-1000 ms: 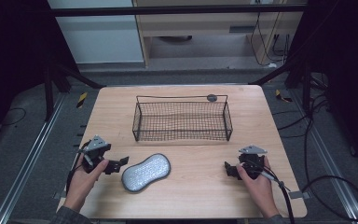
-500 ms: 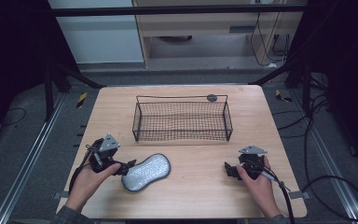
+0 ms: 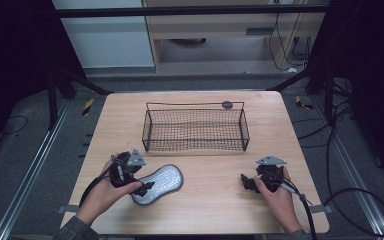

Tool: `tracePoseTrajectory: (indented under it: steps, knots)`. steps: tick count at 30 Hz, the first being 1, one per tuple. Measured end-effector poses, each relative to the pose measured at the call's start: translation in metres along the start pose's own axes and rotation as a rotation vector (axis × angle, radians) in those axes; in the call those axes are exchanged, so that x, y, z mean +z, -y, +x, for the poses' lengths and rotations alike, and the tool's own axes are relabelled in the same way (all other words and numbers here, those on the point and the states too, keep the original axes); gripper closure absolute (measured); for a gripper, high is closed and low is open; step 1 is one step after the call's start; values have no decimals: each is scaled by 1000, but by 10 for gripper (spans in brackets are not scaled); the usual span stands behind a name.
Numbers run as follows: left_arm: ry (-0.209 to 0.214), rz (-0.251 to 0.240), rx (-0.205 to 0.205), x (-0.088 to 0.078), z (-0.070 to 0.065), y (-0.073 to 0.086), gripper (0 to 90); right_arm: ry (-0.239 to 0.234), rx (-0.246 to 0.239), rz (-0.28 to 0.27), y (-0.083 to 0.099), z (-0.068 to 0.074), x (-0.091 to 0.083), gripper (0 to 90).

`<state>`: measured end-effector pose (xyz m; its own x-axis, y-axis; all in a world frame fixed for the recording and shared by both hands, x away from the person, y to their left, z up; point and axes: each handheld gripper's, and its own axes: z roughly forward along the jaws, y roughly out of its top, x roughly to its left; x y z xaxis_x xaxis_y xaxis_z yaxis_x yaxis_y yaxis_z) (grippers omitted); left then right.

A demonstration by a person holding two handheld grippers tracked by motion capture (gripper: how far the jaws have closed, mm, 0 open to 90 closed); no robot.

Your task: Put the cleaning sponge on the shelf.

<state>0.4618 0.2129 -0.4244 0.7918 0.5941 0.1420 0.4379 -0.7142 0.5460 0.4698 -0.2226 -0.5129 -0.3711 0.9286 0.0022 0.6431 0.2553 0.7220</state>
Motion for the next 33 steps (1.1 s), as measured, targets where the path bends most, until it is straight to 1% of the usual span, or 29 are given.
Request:
tracePoseTrajectory:
  steps: [1, 2, 4, 7, 9, 10, 11, 12, 14, 15, 16, 18, 19, 20, 22, 23, 24, 25, 26, 27, 29, 33]
  knots:
    - [0, 0, 0, 0, 0, 0, 41, 0, 0, 0, 0, 0, 0, 4]
    - [5, 24, 16, 3, -1, -1, 41, 1, -2, 0, 0, 0, 0, 4]
    - [5, 30, 18, 3, -2, -2, 41, 1, -1, 0, 0, 0, 0, 4]
    - [18, 70, 43, 4, -6, -5, 40, 1, -2, 0, 0, 0, 0, 3]
    - [9, 92, 61, 2, -7, -7, 42, 1, -2, 0, 0, 0, 0, 3]
    - [7, 102, 63, 2, -6, -8, 42, 2, -2, 0, 0, 0, 0, 4]
    - [19, 115, 57, 0, -5, -11, 40, 3, -2, 0, 0, 0, 0, 3]
    - [19, 115, 57, 0, -5, -11, 37, 3, -2, 0, 0, 0, 0, 3]
    - [21, 135, 62, -2, -5, -14, 38, 1, -1, 0, 0, 0, 0, 3]
    - [21, 135, 62, -2, -5, -14, 38, 1, -3, 0, 0, 0, 0, 4]
    - [16, 152, 81, -2, -5, -16, 38, 1, -3, 0, 0, 0, 0, 4]
    - [17, 171, 101, -4, -7, -20, 39, 1, -2, 0, 0, 0, 0, 4]
    - [17, 171, 101, -4, -7, -20, 38, 1, 0, 0, 0, 0, 0, 4]
    - [38, 171, 104, -5, -8, -21, 37, 1, 0, 0, 0, 0, 0, 4]
    - [44, 172, 104, -5, -9, -22, 35, 1, -1, 0, 0, 0, 0, 4]
    - [50, 182, 116, -2, -10, -24, 36, 2, -1, 0, 0, 0, 0, 4]
    - [50, 182, 116, -2, -10, -24, 39, 2, -1, 0, 0, 0, 0, 4]
    - [67, 195, 117, 1, -11, -25, 40, 2, -2, -1, 0, 0, 0, 4]
    - [67, 195, 117, 1, -11, -25, 42, 1, -1, 0, 0, 0, 0, 4]
    - [82, 200, 116, 4, -11, -26, 45, 1, -1, 0, 0, 0, 0, 4]
    - [83, 220, 123, 9, -11, -29, 47, 2, -2, -1, 0, 0, 0, 4]
    - [93, 231, 125, 14, -10, -33, 46, 2, 0, 0, 0, 0, 0, 3]
